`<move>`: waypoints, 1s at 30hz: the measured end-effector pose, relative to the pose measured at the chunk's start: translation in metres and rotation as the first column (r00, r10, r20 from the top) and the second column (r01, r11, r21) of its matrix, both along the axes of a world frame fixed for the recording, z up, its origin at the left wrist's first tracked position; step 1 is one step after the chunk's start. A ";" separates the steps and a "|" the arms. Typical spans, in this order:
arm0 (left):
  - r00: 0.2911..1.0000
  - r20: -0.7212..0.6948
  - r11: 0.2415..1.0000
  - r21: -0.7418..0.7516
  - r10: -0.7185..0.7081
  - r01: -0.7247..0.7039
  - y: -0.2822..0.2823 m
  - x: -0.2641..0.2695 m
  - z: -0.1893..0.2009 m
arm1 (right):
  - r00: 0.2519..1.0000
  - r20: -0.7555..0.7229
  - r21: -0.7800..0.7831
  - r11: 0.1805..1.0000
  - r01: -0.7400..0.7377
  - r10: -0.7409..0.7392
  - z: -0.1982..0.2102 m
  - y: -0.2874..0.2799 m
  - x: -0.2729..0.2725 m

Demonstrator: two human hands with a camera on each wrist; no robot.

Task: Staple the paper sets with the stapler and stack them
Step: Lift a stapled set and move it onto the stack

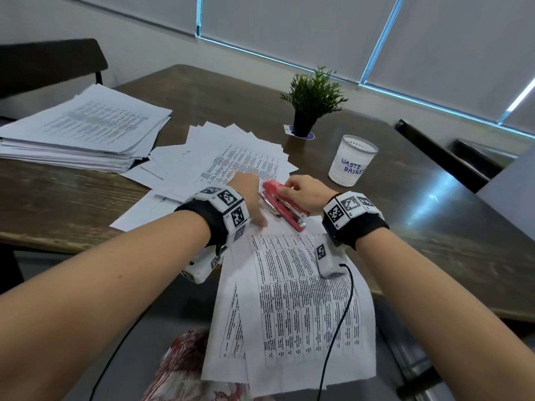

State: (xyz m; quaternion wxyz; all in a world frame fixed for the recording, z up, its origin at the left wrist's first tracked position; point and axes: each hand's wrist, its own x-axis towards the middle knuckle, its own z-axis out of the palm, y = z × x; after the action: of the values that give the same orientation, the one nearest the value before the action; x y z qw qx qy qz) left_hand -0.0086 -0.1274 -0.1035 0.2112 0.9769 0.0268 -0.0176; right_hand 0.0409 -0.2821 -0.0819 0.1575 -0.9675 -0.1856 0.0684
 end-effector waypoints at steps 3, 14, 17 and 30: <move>0.999 -0.044 0.995 0.096 -0.030 0.034 -0.001 -0.003 -0.006 | 0.999 0.031 -0.115 0.993 -0.023 0.026 -0.003 -0.001 -0.001; 0.978 -0.206 0.942 0.318 -0.042 0.108 -0.003 -0.018 0.006 | 0.995 0.023 -0.138 0.985 0.104 -0.102 -0.004 -0.020 0.004; 0.971 -0.237 0.944 0.313 -0.024 0.100 0.000 -0.018 0.008 | 0.990 0.010 -0.112 0.983 0.144 -0.144 -0.005 -0.026 0.005; 0.982 -0.188 0.936 0.347 0.008 0.059 -0.008 -0.028 0.010 | 0.984 0.018 -0.075 0.981 0.177 -0.176 -0.006 -0.039 0.003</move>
State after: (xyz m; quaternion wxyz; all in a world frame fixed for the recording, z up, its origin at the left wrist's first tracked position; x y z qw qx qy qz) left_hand -0.0370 -0.1354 -0.0931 0.0300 0.9932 0.0365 -0.1067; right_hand 0.0440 -0.3215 -0.0876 0.1250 -0.9858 -0.0974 0.0555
